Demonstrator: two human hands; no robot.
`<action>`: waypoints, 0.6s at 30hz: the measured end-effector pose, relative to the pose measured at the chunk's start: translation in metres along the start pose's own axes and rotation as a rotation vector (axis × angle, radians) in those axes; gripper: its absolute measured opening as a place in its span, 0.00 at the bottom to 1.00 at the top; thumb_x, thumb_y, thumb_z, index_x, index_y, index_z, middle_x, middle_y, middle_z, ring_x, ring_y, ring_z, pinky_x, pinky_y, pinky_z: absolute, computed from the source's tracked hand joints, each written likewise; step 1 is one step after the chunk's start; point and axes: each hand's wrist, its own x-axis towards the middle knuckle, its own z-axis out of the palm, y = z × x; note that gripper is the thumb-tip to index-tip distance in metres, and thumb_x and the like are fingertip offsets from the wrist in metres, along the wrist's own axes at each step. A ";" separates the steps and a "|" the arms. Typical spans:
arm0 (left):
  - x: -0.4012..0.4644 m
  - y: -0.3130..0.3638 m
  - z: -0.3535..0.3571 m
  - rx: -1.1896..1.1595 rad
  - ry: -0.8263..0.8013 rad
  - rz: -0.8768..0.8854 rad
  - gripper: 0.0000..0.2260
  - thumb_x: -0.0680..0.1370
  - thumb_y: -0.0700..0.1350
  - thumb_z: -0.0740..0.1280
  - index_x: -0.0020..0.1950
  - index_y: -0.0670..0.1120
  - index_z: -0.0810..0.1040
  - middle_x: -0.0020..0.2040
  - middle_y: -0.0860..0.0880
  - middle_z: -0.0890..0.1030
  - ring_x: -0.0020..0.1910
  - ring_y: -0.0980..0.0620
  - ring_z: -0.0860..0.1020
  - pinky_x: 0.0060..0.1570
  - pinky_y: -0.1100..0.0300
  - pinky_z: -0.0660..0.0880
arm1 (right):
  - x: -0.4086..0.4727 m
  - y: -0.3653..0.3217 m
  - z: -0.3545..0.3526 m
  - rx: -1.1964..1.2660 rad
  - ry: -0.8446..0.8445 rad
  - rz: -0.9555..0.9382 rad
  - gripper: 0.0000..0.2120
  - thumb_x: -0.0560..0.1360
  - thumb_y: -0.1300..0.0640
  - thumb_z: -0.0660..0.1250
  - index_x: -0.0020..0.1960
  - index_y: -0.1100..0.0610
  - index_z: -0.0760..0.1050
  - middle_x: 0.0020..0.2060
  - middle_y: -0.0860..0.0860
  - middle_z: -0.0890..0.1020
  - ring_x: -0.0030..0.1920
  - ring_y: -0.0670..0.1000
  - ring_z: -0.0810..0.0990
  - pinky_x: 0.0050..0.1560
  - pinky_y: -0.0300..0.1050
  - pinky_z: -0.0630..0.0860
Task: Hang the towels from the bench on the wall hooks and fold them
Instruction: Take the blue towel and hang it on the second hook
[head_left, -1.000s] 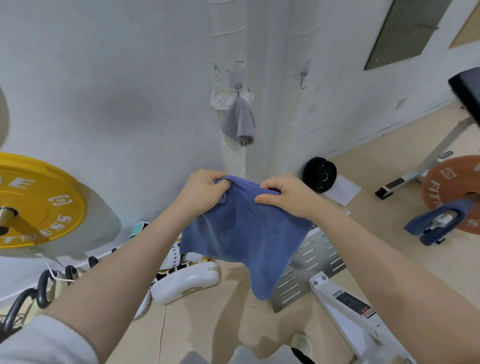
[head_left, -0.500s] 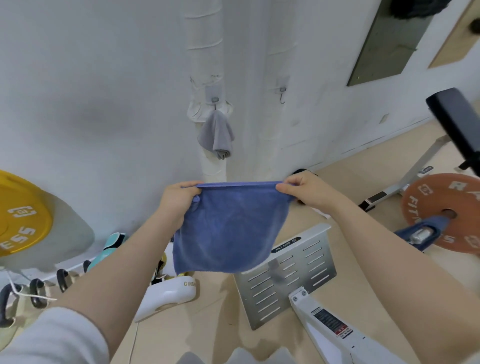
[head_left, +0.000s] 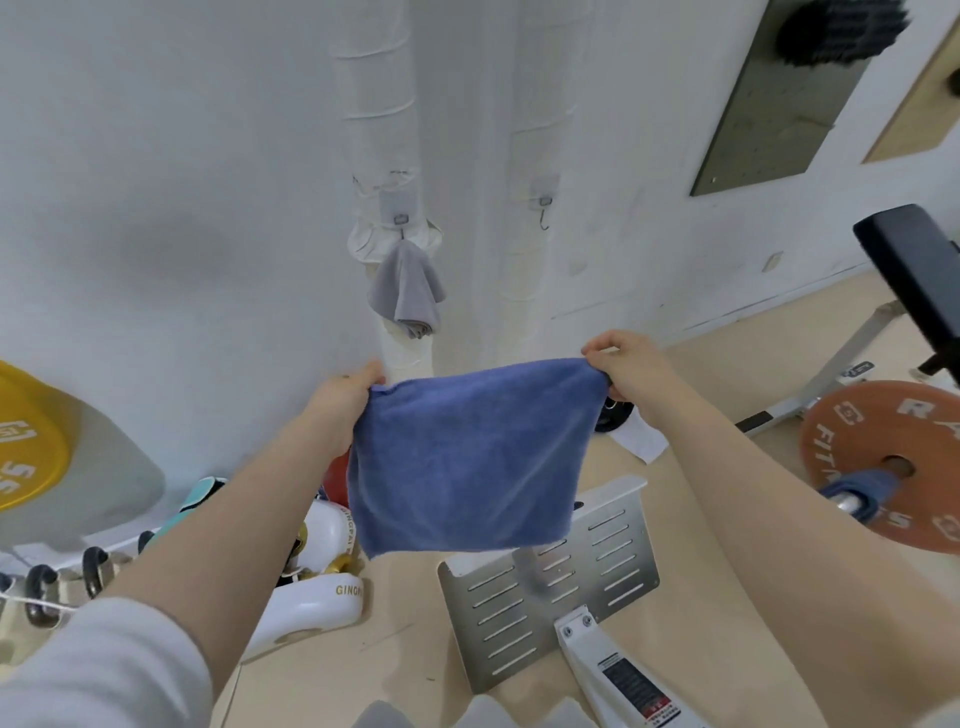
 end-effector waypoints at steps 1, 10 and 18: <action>0.005 -0.003 0.005 -0.006 0.037 -0.002 0.19 0.73 0.60 0.64 0.41 0.45 0.80 0.48 0.44 0.81 0.51 0.44 0.78 0.59 0.49 0.74 | 0.001 0.001 -0.001 0.025 -0.007 0.030 0.05 0.75 0.62 0.61 0.43 0.55 0.74 0.33 0.51 0.74 0.31 0.49 0.70 0.33 0.42 0.68; -0.021 0.018 0.067 -0.339 -0.232 0.026 0.10 0.78 0.34 0.56 0.38 0.42 0.71 0.34 0.46 0.76 0.36 0.52 0.73 0.37 0.64 0.73 | -0.019 -0.004 -0.005 0.261 -0.505 0.050 0.12 0.77 0.64 0.58 0.42 0.53 0.76 0.30 0.46 0.79 0.27 0.45 0.77 0.35 0.36 0.77; -0.069 0.024 0.106 -0.387 -0.428 0.253 0.04 0.77 0.35 0.62 0.46 0.43 0.75 0.36 0.48 0.82 0.35 0.53 0.80 0.36 0.63 0.78 | -0.042 -0.017 -0.002 0.015 -0.596 -0.272 0.13 0.72 0.71 0.65 0.49 0.55 0.78 0.37 0.55 0.82 0.40 0.45 0.80 0.49 0.37 0.77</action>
